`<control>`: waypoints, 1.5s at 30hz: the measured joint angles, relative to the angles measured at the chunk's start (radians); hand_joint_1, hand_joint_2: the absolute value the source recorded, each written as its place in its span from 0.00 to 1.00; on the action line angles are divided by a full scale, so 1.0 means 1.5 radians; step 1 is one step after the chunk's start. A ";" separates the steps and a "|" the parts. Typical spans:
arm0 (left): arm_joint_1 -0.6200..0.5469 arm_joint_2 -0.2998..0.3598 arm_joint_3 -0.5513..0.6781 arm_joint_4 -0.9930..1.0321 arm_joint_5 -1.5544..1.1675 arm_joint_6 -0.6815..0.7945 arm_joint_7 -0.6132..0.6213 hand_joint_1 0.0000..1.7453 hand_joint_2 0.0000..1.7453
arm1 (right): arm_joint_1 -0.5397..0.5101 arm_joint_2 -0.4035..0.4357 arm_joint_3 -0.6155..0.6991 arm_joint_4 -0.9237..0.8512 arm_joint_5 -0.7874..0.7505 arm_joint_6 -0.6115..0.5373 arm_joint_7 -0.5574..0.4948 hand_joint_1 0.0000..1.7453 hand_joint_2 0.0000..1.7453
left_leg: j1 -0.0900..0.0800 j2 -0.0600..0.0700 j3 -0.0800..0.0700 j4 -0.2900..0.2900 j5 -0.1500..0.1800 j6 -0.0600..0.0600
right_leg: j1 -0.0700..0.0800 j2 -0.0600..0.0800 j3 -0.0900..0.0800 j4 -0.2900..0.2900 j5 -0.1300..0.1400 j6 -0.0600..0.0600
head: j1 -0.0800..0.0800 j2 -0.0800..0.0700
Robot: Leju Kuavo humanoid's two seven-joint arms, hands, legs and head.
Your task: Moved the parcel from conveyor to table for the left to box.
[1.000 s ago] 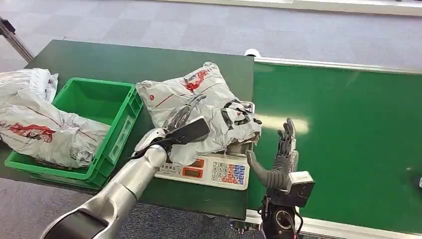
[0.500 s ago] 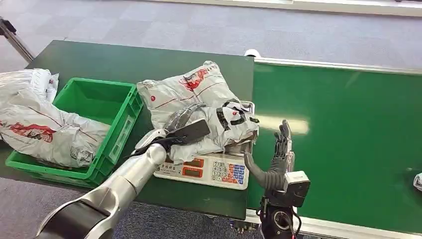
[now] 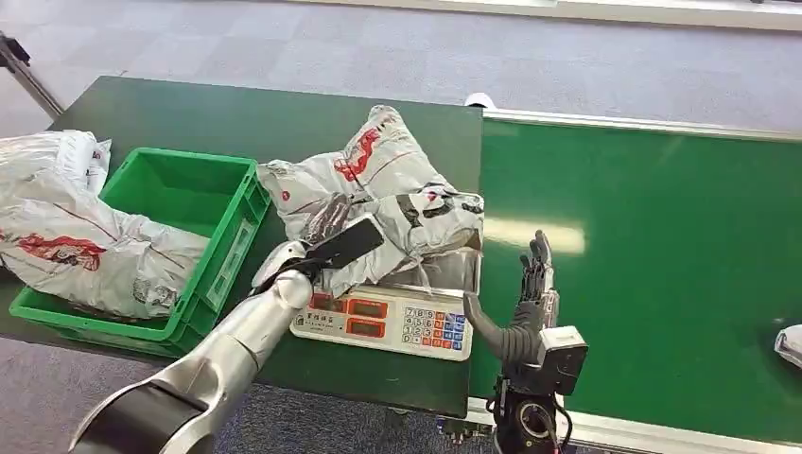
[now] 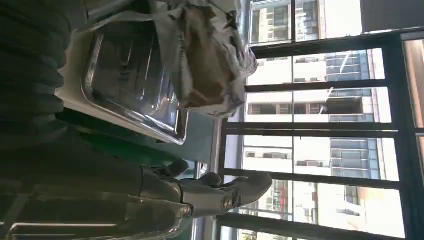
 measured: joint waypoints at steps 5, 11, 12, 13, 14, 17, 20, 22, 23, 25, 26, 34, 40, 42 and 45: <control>0.020 -0.012 0.030 -0.066 0.061 0.027 -0.082 1.00 1.00 | 0.000 0.003 -0.002 0.000 -0.007 0.006 0.000 0.00 1.00 | 0.000 0.000 0.000 0.000 0.000 0.000 | 0.000 0.000 0.000 0.000 0.000 0.000 | 0.000 0.000; 0.043 -0.023 0.054 -0.126 0.088 0.043 -0.123 1.00 1.00 | 0.001 0.007 -0.005 0.000 -0.011 0.006 0.000 0.00 1.00 | 0.000 0.000 0.000 0.000 0.000 0.000 | 0.000 0.000 0.000 0.000 0.000 0.000 | 0.000 0.000; 0.046 -0.024 0.056 -0.131 0.089 0.043 -0.123 1.00 1.00 | 0.001 0.007 -0.005 0.000 -0.011 0.006 0.000 0.00 1.00 | 0.000 0.000 0.000 0.000 0.000 0.000 | 0.000 0.000 0.000 0.000 0.000 0.000 | 0.000 0.000; 0.047 -0.025 0.058 -0.136 0.089 0.044 -0.124 1.00 1.00 | 0.001 0.007 -0.006 0.000 -0.011 0.006 0.000 0.00 1.00 | 0.000 0.000 0.000 0.000 0.000 0.000 | 0.000 0.000 0.000 0.000 0.000 0.000 | 0.000 0.000; 0.048 -0.026 0.058 -0.139 0.090 0.044 -0.124 1.00 1.00 | 0.001 0.007 -0.006 0.000 -0.011 0.006 0.000 0.00 1.00 | 0.000 0.000 0.000 0.000 0.000 0.000 | 0.000 0.000 0.000 0.000 0.000 0.000 | 0.000 0.000; 0.053 -0.027 0.062 -0.148 0.101 0.051 -0.128 1.00 1.00 | 0.001 0.007 -0.006 0.000 -0.011 0.006 0.000 0.00 1.00 | 0.000 0.000 0.000 0.000 0.000 0.000 | 0.000 0.000 0.000 0.000 0.000 0.000 | 0.000 0.000; 0.091 -0.025 0.057 -0.225 0.184 0.129 -0.156 1.00 1.00 | 0.005 0.007 -0.006 0.000 -0.019 0.006 0.000 0.00 1.00 | 0.000 0.001 0.000 0.000 0.000 0.000 | 0.000 0.001 0.000 0.000 0.000 0.000 | 0.000 0.000; 0.114 -0.013 0.039 -0.282 0.189 0.224 -0.159 1.00 1.00 | 0.006 0.007 -0.006 0.000 -0.022 0.005 0.000 0.00 1.00 | 0.000 0.001 -0.001 0.000 0.000 0.000 | 0.000 0.001 -0.001 0.000 0.000 0.000 | 0.000 0.000; 0.123 -0.005 0.029 -0.308 0.166 0.283 -0.160 1.00 1.00 | 0.007 0.007 -0.005 0.000 -0.026 0.002 0.000 0.00 1.00 | 0.000 0.001 -0.001 0.000 0.000 0.000 | 0.000 0.001 -0.001 0.000 0.000 0.000 | 0.000 0.000; 0.145 -0.001 0.032 -0.365 0.027 0.344 -0.160 1.00 1.00 | 0.007 0.007 -0.004 0.000 -0.031 -0.006 0.000 0.00 1.00 | 0.000 0.000 -0.001 0.000 0.000 0.000 | 0.000 0.000 -0.001 0.000 -0.001 0.000 | 0.000 0.000; 0.157 -0.004 0.044 -0.391 -0.049 0.346 -0.161 1.00 1.00 | 0.007 0.007 -0.003 0.000 -0.032 -0.009 0.000 0.00 1.00 | 0.000 0.000 -0.001 0.000 0.000 0.000 | 0.000 0.000 -0.001 0.000 -0.001 0.000 | 0.000 0.000; 0.227 -0.033 0.206 -0.536 -0.264 0.347 -0.162 1.00 0.00 | 0.009 0.005 -0.006 0.000 -0.037 -0.011 0.000 0.00 1.00 | 0.000 0.002 -0.001 0.000 0.000 0.000 | 0.000 0.001 -0.001 0.000 0.000 0.000 | 0.000 0.000; 0.241 -0.041 0.316 -0.641 -0.282 0.347 -0.162 1.00 0.00 | 0.012 0.005 -0.012 -0.001 -0.036 -0.011 0.000 0.00 1.00 | 0.001 0.002 -0.001 0.000 0.000 0.000 | 0.001 0.001 -0.001 0.000 0.000 0.000 | 0.000 0.000; 0.244 -0.044 0.340 -0.660 -0.285 0.347 -0.162 1.00 0.00 | 0.013 0.005 -0.013 -0.001 -0.036 -0.011 0.000 0.00 1.00 | 0.001 0.002 -0.001 0.000 0.000 0.000 | 0.001 0.001 -0.001 0.000 -0.001 0.000 | 0.000 0.000; 0.245 -0.048 0.367 -0.673 -0.301 0.347 -0.162 1.00 0.00 | 0.013 0.005 -0.014 -0.001 -0.035 -0.011 0.000 0.00 1.00 | 0.001 0.001 -0.001 0.000 0.000 0.000 | 0.001 0.001 0.000 0.000 -0.001 0.000 | 0.000 0.000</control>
